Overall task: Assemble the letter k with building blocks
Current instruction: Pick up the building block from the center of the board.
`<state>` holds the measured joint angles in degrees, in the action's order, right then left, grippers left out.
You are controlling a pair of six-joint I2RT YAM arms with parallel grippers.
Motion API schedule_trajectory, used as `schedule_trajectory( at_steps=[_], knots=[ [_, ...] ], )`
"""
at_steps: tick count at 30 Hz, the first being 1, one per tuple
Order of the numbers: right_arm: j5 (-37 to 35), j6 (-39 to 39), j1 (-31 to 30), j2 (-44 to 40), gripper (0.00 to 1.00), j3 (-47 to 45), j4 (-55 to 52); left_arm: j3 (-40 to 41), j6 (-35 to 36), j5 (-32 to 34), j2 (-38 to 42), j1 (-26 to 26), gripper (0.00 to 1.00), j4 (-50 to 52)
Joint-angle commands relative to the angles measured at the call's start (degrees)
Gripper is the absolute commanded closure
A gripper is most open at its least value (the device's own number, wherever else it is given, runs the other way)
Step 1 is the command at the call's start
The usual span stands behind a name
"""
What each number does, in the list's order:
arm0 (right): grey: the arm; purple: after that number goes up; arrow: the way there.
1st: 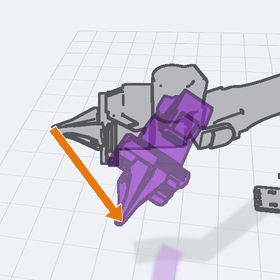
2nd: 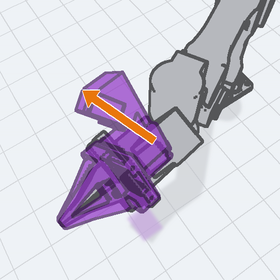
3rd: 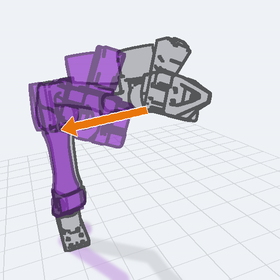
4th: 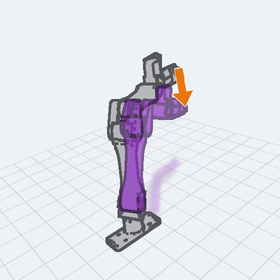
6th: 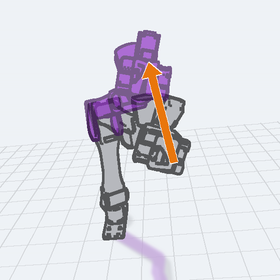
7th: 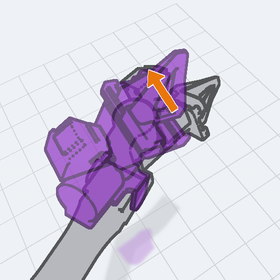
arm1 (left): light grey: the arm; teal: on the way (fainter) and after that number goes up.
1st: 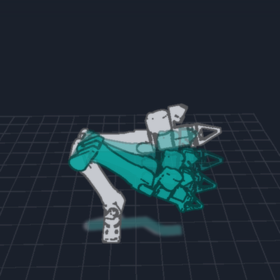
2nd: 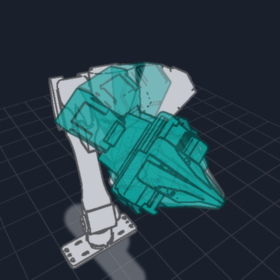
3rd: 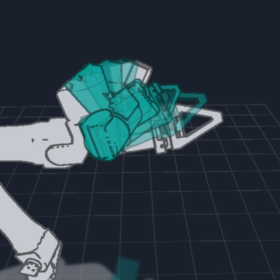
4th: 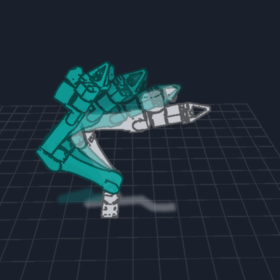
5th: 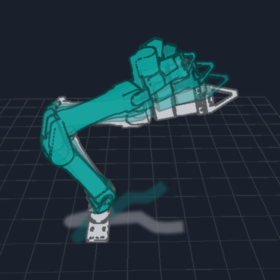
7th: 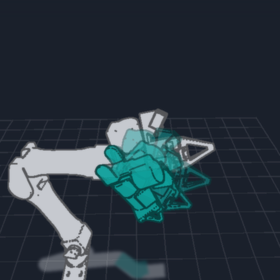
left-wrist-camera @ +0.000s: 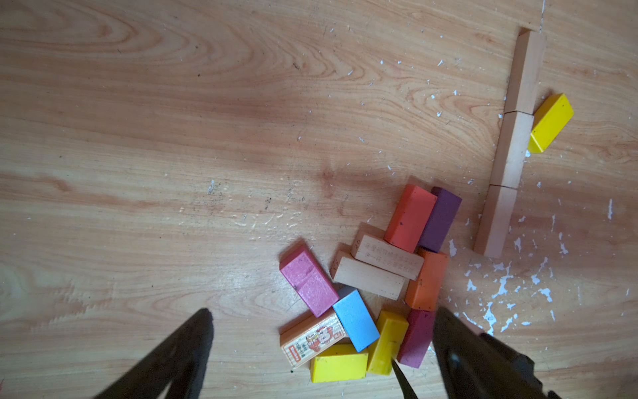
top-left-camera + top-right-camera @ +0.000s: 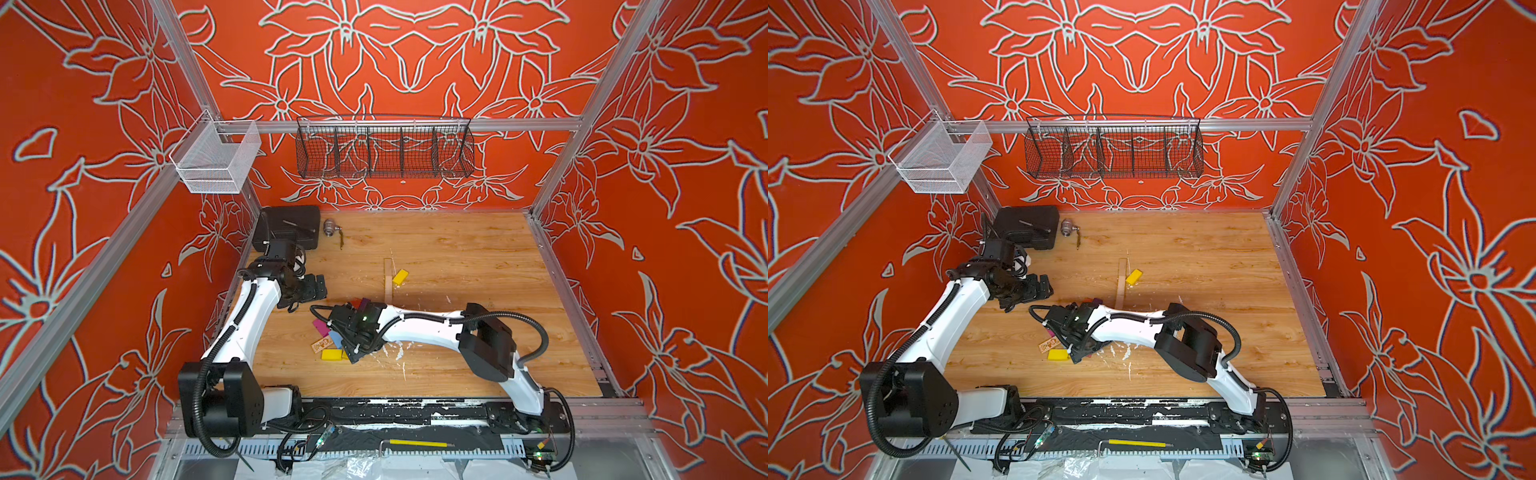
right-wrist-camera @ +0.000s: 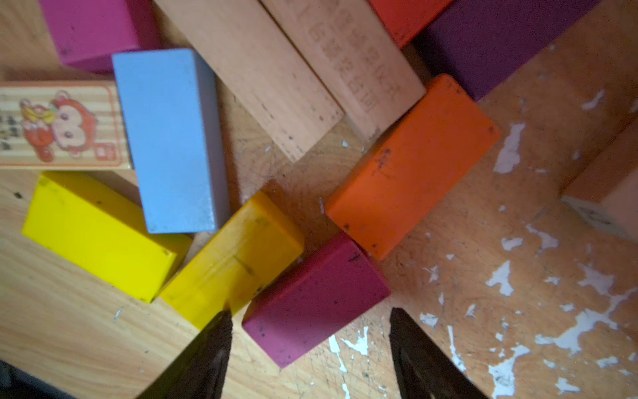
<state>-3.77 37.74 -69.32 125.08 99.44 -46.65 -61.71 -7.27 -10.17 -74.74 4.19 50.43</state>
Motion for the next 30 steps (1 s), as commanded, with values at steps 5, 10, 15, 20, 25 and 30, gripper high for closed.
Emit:
schedule_trajectory(
  at_steps=[5, 10, 15, 20, 25, 30],
  knots=[
    [-3.1, 1.6, 0.1, 1.0, 0.30, 0.0, -2.3, 0.7, 0.9, 0.3, 0.4, 0.5, 0.03, 0.1],
    [-6.8, 3.2, 0.4, -1.8, 0.32, -3.2, -2.2, 0.8, 1.0, 0.3, 0.5, 0.5, 0.03, 0.2],
    [-7.3, 3.7, 0.5, -3.8, 0.33, -5.3, -1.7, 1.1, 1.2, 0.1, 0.6, 0.5, 0.03, 0.0],
    [-7.2, 3.7, 0.7, -5.7, 0.34, -7.1, 0.0, 1.2, 1.5, 0.0, 0.8, 0.5, 0.03, -0.1],
    [-4.7, 3.9, 1.7, -7.2, 0.37, -9.4, 4.3, 1.5, 2.1, -0.3, 1.0, 0.5, 0.03, -0.3],
    [-2.8, 3.8, 2.6, -6.9, 0.44, -9.6, 5.5, 1.8, 2.4, -0.4, 1.3, 0.5, 0.03, -0.6]
  ],
)
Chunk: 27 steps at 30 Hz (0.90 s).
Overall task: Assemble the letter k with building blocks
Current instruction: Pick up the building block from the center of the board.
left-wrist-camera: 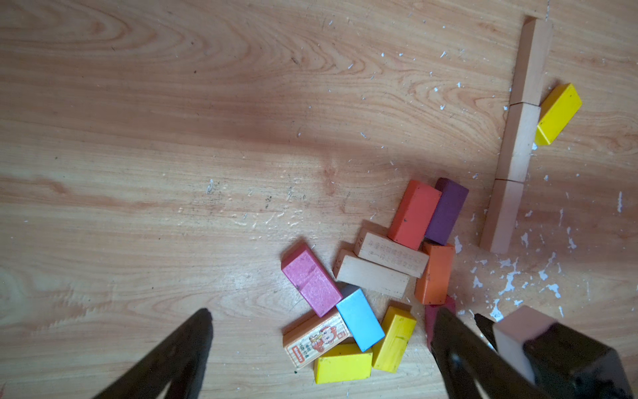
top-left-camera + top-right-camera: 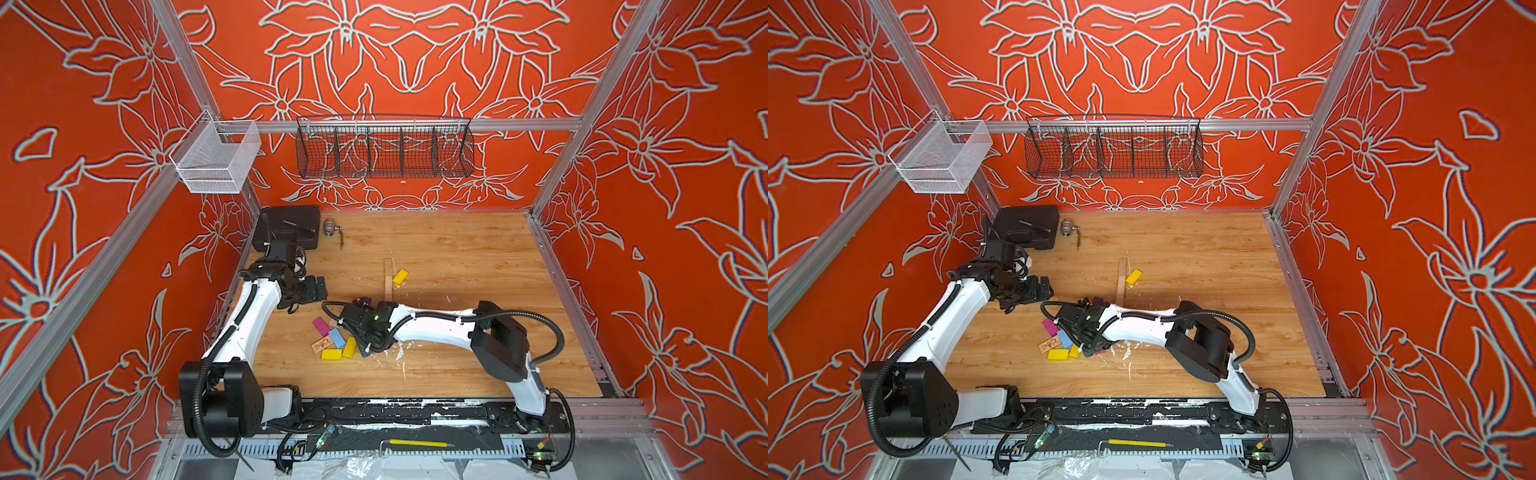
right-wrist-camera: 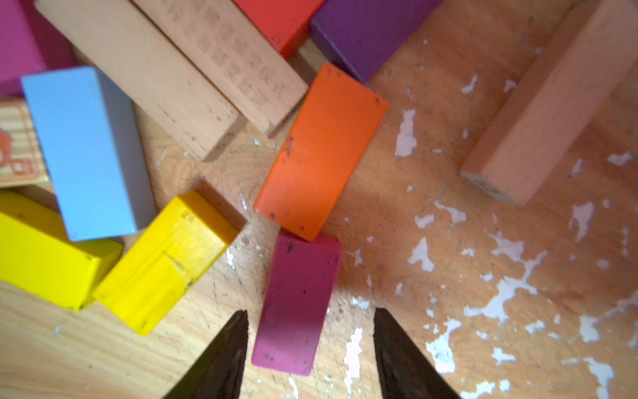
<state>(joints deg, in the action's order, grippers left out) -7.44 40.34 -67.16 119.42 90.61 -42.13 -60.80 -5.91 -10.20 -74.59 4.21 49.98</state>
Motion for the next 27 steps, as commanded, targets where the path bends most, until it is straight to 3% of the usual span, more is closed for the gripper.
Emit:
schedule_trajectory(
  at_steps=[1, 9, 27],
  knots=[
    [1.1, 1.1, 0.5, -1.1, 0.46, -0.8, 0.9, 0.9, 1.1, -0.4, 1.3, 0.5, 0.03, -0.2],
    [1.8, 1.1, 0.6, -0.9, 0.55, -1.5, 1.2, 1.2, 1.4, -0.6, 1.5, 0.5, 0.03, -0.4],
    [4.6, 0.5, 1.3, 0.4, 0.61, -1.8, 1.9, 1.5, 1.5, 0.0, 1.7, 0.5, 0.03, -0.6]
  ],
)
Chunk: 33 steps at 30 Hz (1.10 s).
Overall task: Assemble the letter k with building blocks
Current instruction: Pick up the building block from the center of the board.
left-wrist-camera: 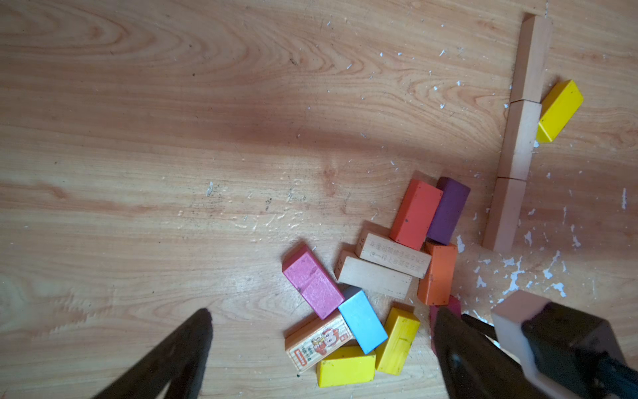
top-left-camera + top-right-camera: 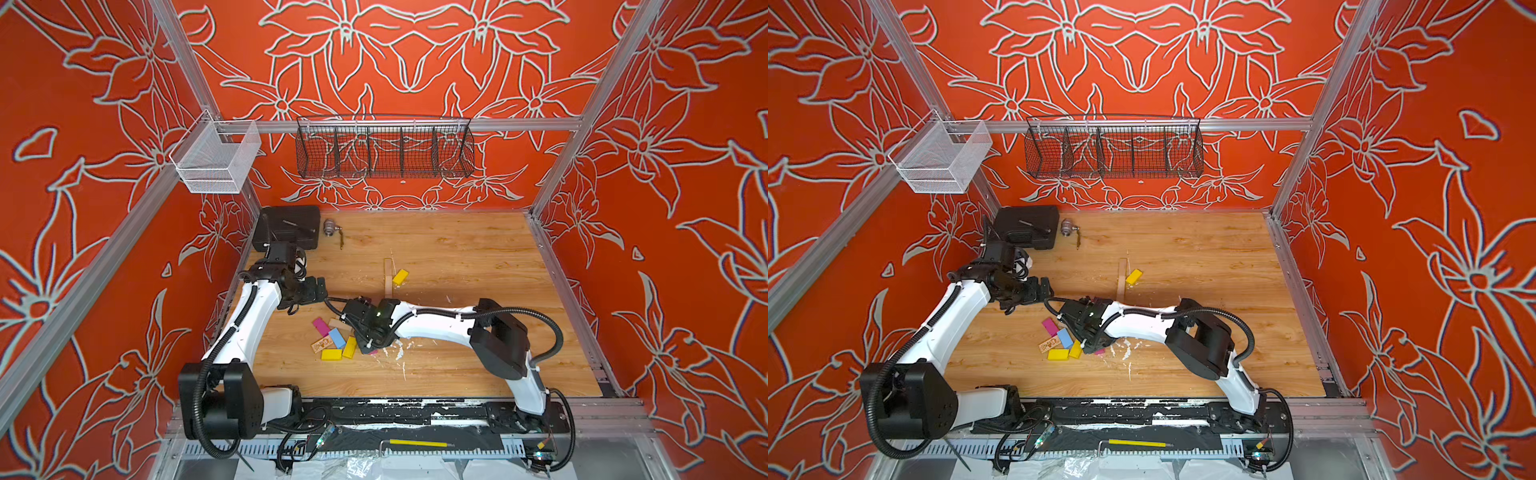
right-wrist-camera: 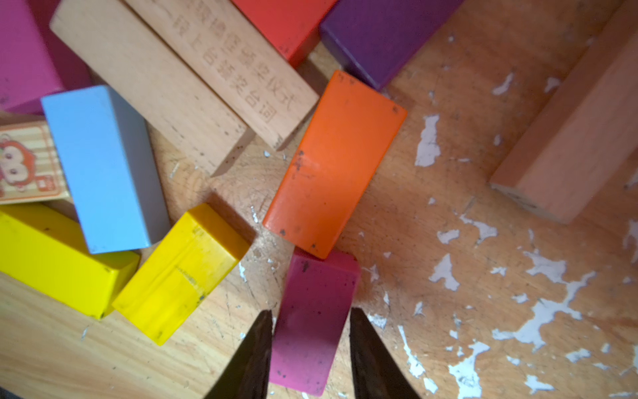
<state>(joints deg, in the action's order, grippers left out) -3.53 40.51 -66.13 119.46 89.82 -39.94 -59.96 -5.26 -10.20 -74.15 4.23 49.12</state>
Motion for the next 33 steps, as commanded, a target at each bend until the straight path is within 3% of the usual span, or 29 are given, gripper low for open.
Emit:
schedule_trajectory(
  at_steps=[1, 12, 21, 28, 33],
  knots=[
    [0.6, 0.5, 0.2, 0.4, 0.61, -1.3, -0.2, 0.6, 0.9, 0.1, 1.3, 0.4, 0.03, 0.2],
    [1.0, 0.8, 0.4, 0.5, 0.64, -1.7, 0.5, 1.1, 0.7, 0.9, 1.9, 0.4, 0.02, 0.1],
    [-1.5, -4.2, 1.1, -6.7, 0.68, -6.0, 2.8, 1.4, 1.1, -0.8, 2.4, 0.4, 0.03, -0.6],
    [-6.3, -16.0, 3.2, -17.9, 0.68, -11.8, 2.9, 2.9, 3.0, -11.0, 4.9, 0.0, 0.07, -3.5],
    [-6.4, -28.7, 9.6, -25.0, 0.68, -16.4, 2.4, 4.5, 5.8, -14.7, 8.0, -5.1, 0.09, -5.9]
  ],
)
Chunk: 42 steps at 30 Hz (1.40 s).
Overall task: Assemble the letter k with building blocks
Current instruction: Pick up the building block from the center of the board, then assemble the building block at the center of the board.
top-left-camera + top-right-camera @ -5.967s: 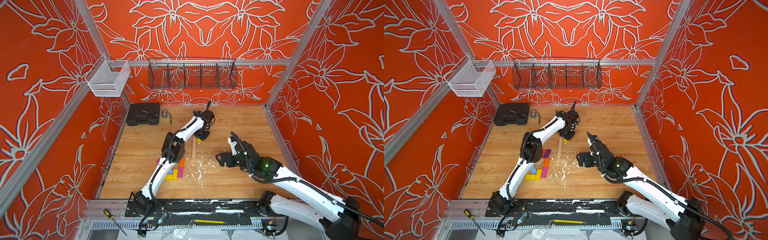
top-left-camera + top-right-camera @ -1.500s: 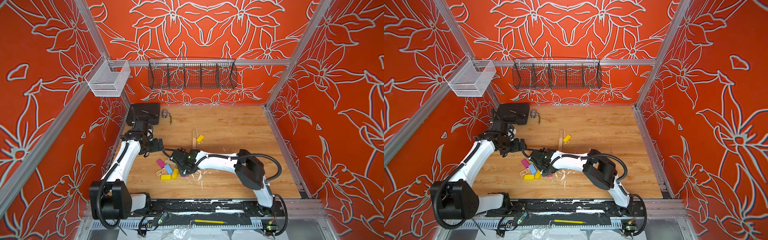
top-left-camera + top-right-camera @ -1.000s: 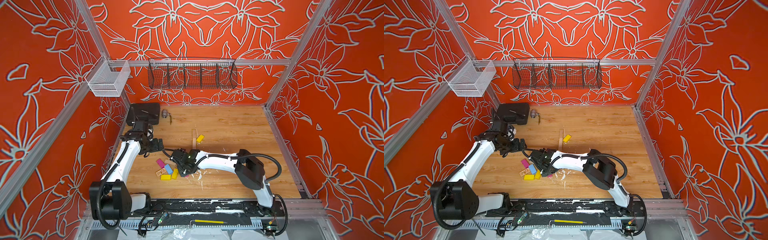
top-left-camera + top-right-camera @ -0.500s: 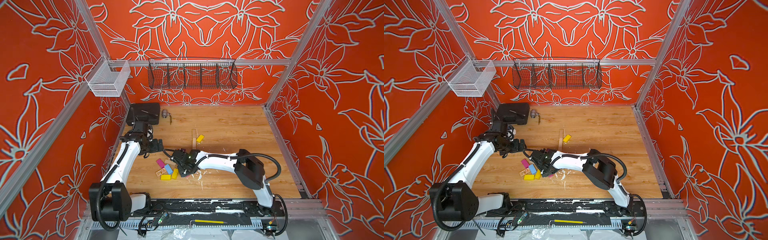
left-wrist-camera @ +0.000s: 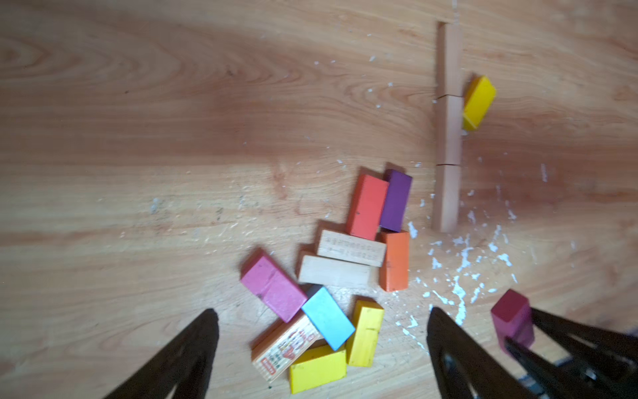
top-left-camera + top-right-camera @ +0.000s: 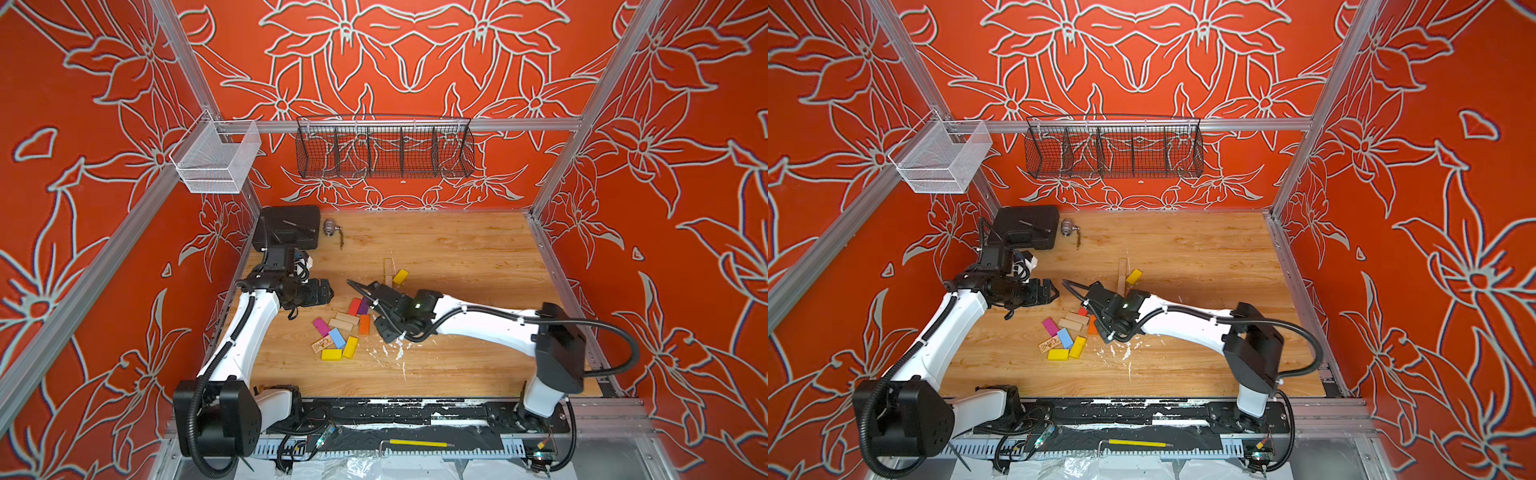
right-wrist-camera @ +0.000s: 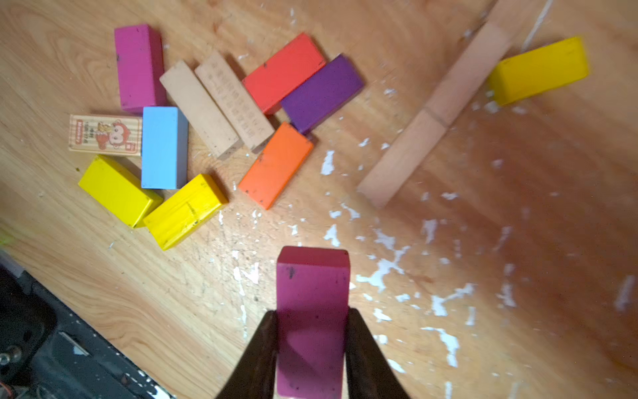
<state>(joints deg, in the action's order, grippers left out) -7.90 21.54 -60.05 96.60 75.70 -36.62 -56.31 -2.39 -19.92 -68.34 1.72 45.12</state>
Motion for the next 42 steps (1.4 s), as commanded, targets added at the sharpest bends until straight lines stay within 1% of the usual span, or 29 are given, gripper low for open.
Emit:
schedule_trajectory(
  at_steps=[1, 5, 8, 11, 13, 20, 25, 30, 36, 39, 42],
  knots=[
    [-0.8, -12.1, 5.0, -3.1, 0.68, -2.9, -1.2, 1.7, 3.8, -5.0, 3.1, -4.4, 0.09, -2.9],
    [6.2, -21.1, 10.8, -5.6, 0.68, -4.6, -1.9, 5.2, 6.6, -4.8, 6.3, -12.3, 0.10, -6.1],
    [9.9, -26.0, 13.6, -5.3, 0.68, -4.3, -2.2, 6.7, 8.9, -4.4, 8.0, -17.1, 0.10, -7.0],
    [12.0, -29.4, 15.8, -3.2, 0.68, -3.5, -2.5, 8.2, 10.5, -4.1, 9.5, -19.9, 0.10, -7.8],
    [12.2, -30.8, 17.1, -0.9, 0.68, -2.9, -2.2, 9.0, 11.2, -3.7, 10.3, -21.1, 0.10, -8.2],
    [15.2, -33.8, 19.1, 7.7, 0.68, 1.3, -0.6, 9.5, 12.8, -1.5, 11.2, -22.0, 0.10, -7.6],
    [15.6, -35.0, 20.2, 13.7, 0.68, 5.6, -1.2, 9.5, 13.3, 2.4, 11.4, -22.0, 0.09, -6.8],
    [15.8, -36.0, 21.1, 17.7, 0.68, 8.8, -2.0, 9.8, 13.3, 6.0, 11.3, -22.0, 0.09, -6.8],
    [16.1, -36.7, 21.6, 21.0, 0.68, 11.8, -2.3, 9.0, 13.4, 5.4, 10.6, -22.0, 0.09, -5.9],
    [16.9, -36.8, 22.0, 22.3, 0.67, 13.2, -2.7, 9.0, 14.1, 3.6, 11.2, -22.0, 0.09, -6.0],
    [17.0, -36.8, 22.1, 23.5, 0.63, 14.4, -3.5, 9.7, 15.7, -0.1, 11.3, -22.0, 0.09, -6.3]
  ],
)
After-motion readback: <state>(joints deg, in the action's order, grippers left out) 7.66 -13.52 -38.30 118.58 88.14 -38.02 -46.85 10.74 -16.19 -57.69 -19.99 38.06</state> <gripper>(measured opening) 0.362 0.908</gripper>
